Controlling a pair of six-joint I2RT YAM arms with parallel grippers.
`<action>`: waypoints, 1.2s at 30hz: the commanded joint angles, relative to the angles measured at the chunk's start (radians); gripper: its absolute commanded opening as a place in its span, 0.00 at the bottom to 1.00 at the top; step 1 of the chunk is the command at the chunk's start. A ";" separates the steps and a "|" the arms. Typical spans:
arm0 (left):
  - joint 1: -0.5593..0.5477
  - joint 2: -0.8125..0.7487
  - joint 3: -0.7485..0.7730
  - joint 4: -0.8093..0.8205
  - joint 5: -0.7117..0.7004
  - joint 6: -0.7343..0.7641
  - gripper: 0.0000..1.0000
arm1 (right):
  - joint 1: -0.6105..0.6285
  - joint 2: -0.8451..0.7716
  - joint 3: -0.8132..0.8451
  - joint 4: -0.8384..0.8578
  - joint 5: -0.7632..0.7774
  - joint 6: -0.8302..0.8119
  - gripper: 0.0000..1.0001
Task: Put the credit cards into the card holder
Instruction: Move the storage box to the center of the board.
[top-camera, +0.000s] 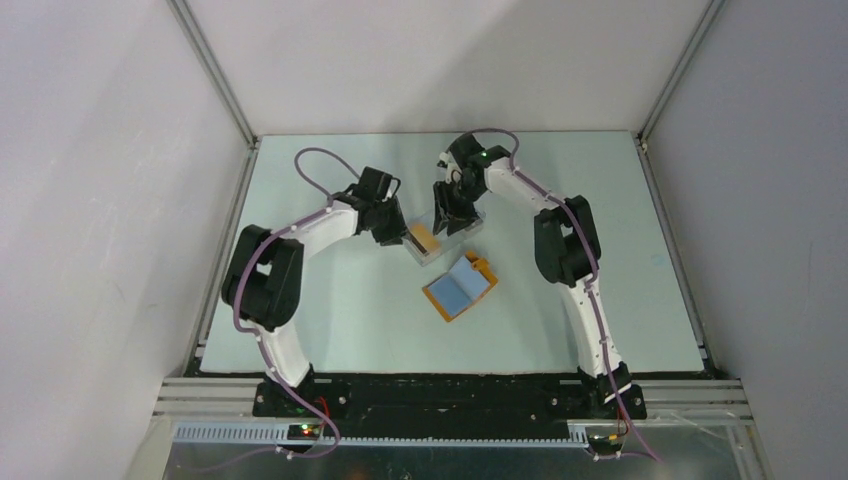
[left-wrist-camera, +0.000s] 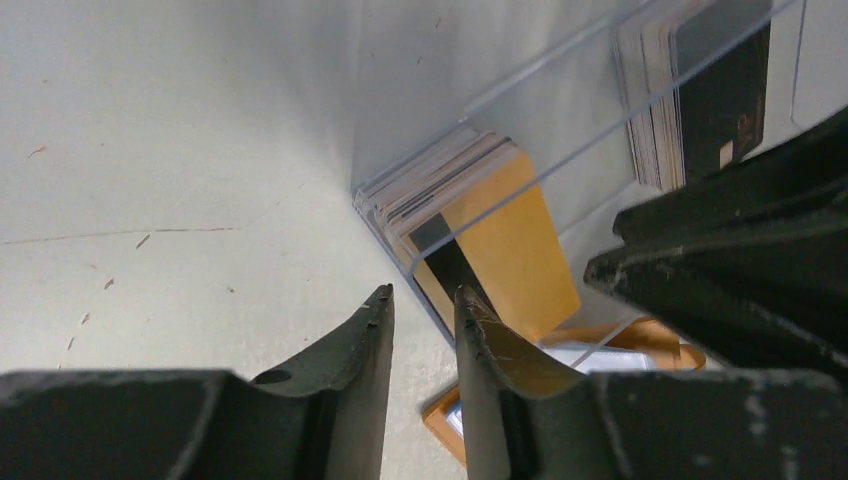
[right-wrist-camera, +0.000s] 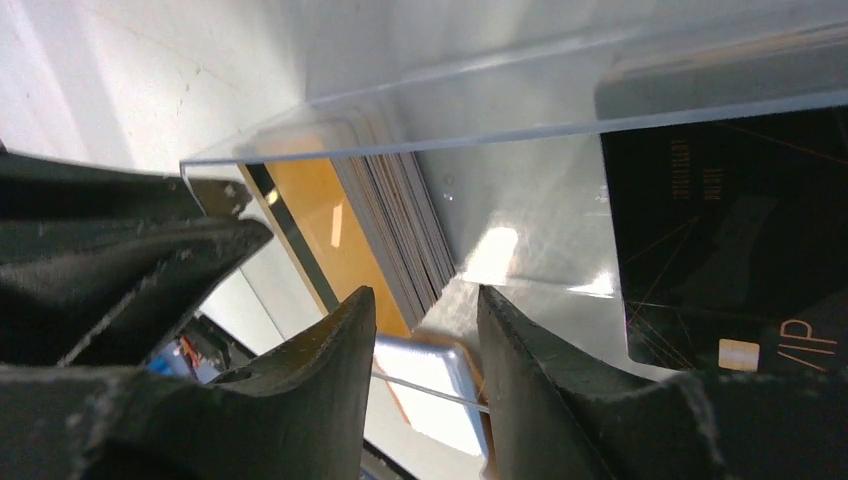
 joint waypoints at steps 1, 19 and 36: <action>-0.002 0.023 0.048 0.008 -0.006 0.031 0.31 | -0.006 -0.102 -0.096 -0.008 -0.018 0.003 0.47; 0.001 -0.001 0.083 -0.055 -0.023 0.067 0.32 | -0.001 -0.108 -0.115 0.112 -0.071 0.066 0.46; 0.008 0.004 0.062 -0.039 0.030 0.046 0.27 | 0.010 -0.013 -0.040 0.078 -0.039 0.101 0.31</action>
